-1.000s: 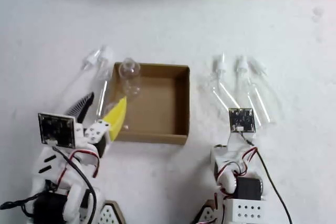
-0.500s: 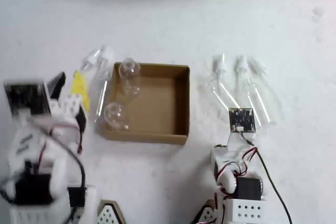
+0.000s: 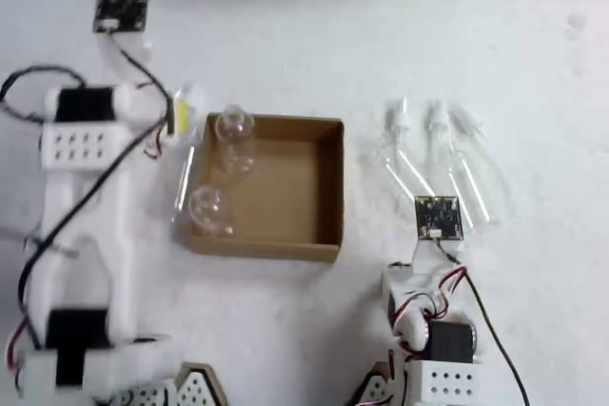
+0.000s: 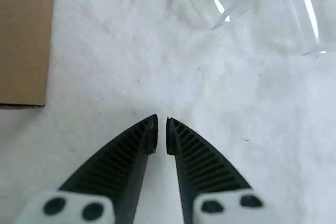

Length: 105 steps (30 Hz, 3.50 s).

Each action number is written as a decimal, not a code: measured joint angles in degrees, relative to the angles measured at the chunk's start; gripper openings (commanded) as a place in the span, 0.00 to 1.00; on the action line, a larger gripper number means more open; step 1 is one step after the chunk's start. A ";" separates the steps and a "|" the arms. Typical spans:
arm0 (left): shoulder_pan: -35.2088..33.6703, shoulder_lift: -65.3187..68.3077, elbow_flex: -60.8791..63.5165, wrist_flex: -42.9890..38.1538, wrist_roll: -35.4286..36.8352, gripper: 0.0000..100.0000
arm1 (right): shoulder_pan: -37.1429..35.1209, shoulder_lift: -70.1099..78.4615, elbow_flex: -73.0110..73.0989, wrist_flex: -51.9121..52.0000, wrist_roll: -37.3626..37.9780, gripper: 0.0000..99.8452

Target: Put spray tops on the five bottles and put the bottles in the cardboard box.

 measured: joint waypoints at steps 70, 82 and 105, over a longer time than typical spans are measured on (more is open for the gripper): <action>-1.32 48.26 -26.99 -3.16 0.09 0.16 | 0.00 0.00 0.00 0.00 0.00 0.01; -0.18 48.26 -27.60 -0.97 0.09 0.02 | 0.00 0.00 0.00 0.00 0.00 0.01; 0.97 48.26 -48.53 22.07 0.00 0.05 | 0.00 0.00 0.00 0.00 0.00 0.01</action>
